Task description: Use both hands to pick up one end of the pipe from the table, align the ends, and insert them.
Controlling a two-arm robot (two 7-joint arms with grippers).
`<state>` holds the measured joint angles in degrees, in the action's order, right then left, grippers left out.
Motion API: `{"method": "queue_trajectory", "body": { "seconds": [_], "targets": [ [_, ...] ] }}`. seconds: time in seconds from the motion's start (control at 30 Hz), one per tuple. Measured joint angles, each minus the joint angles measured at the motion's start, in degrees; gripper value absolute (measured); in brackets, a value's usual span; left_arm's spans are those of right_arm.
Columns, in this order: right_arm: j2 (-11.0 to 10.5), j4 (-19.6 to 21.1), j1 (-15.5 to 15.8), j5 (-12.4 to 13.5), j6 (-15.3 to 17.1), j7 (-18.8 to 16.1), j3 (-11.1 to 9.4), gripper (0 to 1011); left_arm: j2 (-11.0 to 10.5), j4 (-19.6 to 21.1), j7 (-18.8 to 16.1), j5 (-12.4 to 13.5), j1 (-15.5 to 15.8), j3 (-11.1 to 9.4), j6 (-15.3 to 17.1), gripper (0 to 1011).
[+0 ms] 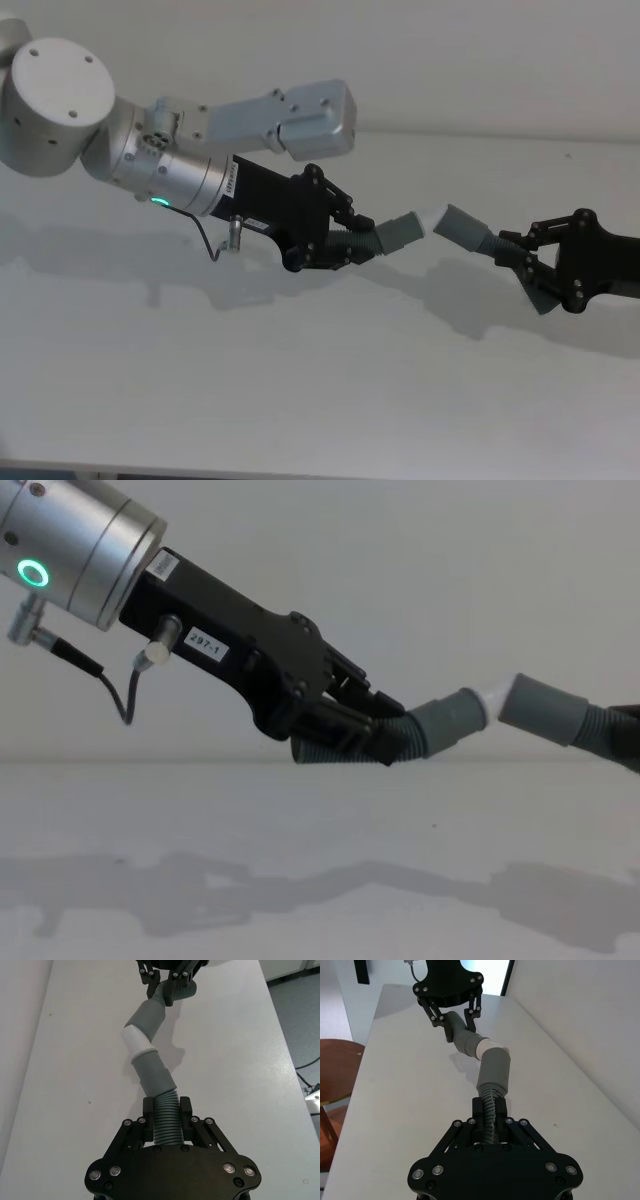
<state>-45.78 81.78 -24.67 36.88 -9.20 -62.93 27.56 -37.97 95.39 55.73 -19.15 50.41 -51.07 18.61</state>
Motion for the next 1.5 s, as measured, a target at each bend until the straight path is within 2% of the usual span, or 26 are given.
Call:
{"method": "queue_trajectory", "body": {
  "seconds": [0.53,1.5],
  "targets": [
    [-0.1,0.07,-0.06,0.1,-0.12,-0.05,0.12,143,-0.31,0.43,-0.34,0.49,0.67,-0.88,0.67,299],
    [-0.14,0.06,-0.06,0.11,-0.17,-0.04,0.12,143,-0.46,0.54,-0.5,0.67,0.9,-1.16,0.88,299]
  ]
}}
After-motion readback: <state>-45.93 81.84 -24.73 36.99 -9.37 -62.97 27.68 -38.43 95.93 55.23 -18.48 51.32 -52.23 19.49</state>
